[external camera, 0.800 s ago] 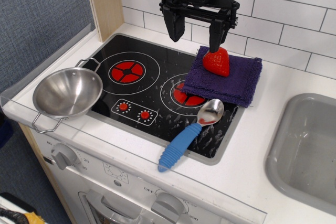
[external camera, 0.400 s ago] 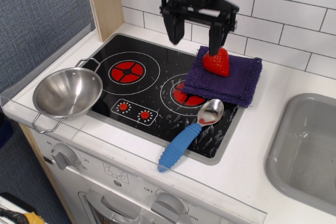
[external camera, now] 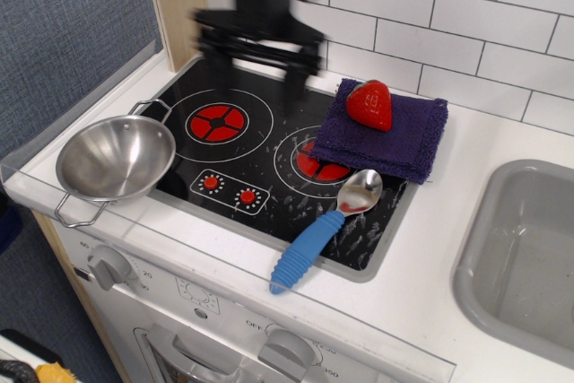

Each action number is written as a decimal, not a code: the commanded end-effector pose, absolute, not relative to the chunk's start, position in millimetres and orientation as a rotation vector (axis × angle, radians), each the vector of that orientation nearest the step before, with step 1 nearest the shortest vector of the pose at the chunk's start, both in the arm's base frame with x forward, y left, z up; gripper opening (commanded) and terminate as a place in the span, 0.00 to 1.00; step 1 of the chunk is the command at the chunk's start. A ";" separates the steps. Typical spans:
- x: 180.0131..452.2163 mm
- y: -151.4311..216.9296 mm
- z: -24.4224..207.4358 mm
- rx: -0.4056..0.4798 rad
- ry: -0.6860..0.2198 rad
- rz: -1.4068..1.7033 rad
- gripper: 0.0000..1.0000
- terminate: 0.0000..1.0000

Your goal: Move the bowl to the top left corner of stove

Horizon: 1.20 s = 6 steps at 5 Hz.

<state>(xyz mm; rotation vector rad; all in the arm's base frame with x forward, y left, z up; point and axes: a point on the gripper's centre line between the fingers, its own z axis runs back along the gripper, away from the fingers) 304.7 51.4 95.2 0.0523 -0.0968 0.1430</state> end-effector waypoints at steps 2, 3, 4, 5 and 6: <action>259.4 106.2 59.2 0.095 -0.046 0.307 1.00 0.00; 258.8 108.9 41.6 0.074 -0.005 0.304 1.00 0.00; 266.3 103.9 29.6 0.081 0.048 0.296 1.00 0.00; 270.6 101.5 24.5 0.088 0.077 0.290 1.00 0.00; 270.6 101.0 25.1 0.094 0.077 0.311 0.00 0.00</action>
